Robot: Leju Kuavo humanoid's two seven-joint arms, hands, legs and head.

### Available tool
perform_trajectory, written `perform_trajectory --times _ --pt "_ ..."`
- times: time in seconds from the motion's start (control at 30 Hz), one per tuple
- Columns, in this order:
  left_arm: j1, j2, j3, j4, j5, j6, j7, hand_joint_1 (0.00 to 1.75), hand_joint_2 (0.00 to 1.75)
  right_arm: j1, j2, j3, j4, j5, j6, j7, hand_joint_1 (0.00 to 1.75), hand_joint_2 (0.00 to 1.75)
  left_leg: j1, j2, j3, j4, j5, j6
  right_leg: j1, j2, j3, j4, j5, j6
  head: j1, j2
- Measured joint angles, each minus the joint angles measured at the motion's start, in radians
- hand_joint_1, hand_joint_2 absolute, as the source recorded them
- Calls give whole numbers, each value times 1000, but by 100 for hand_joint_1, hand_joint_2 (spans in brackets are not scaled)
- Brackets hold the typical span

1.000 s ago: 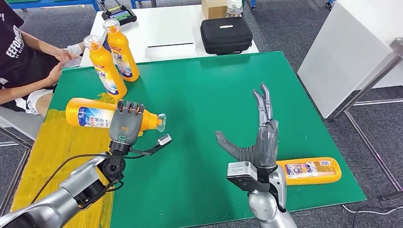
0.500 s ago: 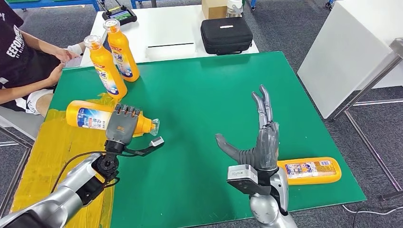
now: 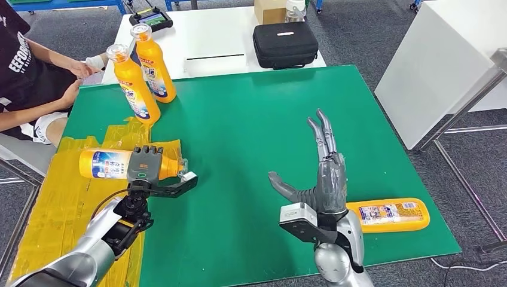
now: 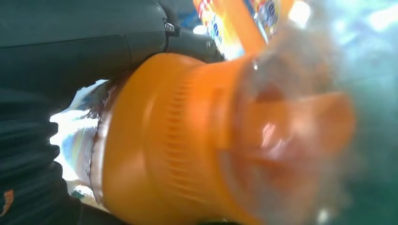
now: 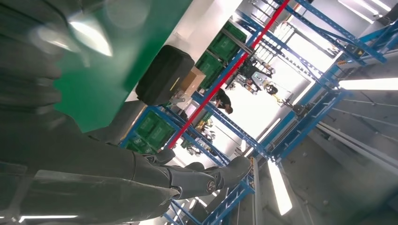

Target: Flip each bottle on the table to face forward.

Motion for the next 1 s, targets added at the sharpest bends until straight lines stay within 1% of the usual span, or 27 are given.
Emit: perform_trajectory --times 0.17,0.33,0.4,0.43,0.57,0.63,0.7,0.77,0.8,0.83,0.9,1.0 --pt "-8 -26 92 21 -1 -62 -25 0 175 1 10 -8 0 21 21 10 0 175 0 0 5 0 -1 0 0 0 4 0 0 0 0 0" --pt "-9 -41 146 30 -1 -65 -40 0 175 1 12 -13 0 25 25 11 0 175 0 0 9 0 -1 -1 0 0 8 0 0 0 0 0" --pt "-9 -48 160 31 11 -53 -70 0 175 2 13 -16 0 28 26 11 0 175 0 0 9 0 -1 -1 0 0 8 0 0 0 0 0" --pt "-7 -52 171 32 35 -37 -110 0 175 2 14 -19 0 31 29 11 0 175 0 0 9 0 -1 -1 0 0 8 0 0 0 0 0" --pt "20 -82 255 8 224 45 -354 0 175 13 13 -28 0 65 40 14 0 175 0 -3 9 0 0 0 0 -3 9 0 -2 2 0 0" --pt "46 -105 297 -27 303 85 -444 0 175 18 10 -31 -1 104 38 20 0 175 0 -4 8 0 0 0 0 -4 9 0 -2 2 0 0" --pt "81 -131 326 -84 410 139 -551 0 175 26 5 -33 -6 141 30 25 0 175 0 -4 7 0 0 1 -1 -4 8 0 -2 3 0 0" --pt "120 -157 344 -164 543 189 -671 0 175 37 -3 -36 -14 161 15 26 0 175 -1 -4 7 0 -1 2 -1 -4 8 0 -2 3 0 0" --pt "139 -168 349 -207 598 205 -716 0 175 43 -8 -37 -17 164 5 26 0 175 -1 -4 7 0 -1 3 -2 -4 8 0 -2 3 0 0" --pt "159 -178 351 -251 643 219 -751 0 175 49 -13 -40 -19 164 -8 24 0 175 -2 -4 7 0 -2 3 -2 -4 8 0 -3 4 0 0" --pt "198 -192 352 -337 705 236 -792 0 175 65 -23 -47 -21 162 -34 18 0 175 -2 -4 7 0 -3 4 -2 -4 8 0 -3 5 0 0" --pt "238 -205 351 -431 737 244 -812 0 175 85 -34 -53 -22 159 -52 9 0 175 -2 -4 7 0 -4 4 -2 -4 8 0 -5 6 0 0"
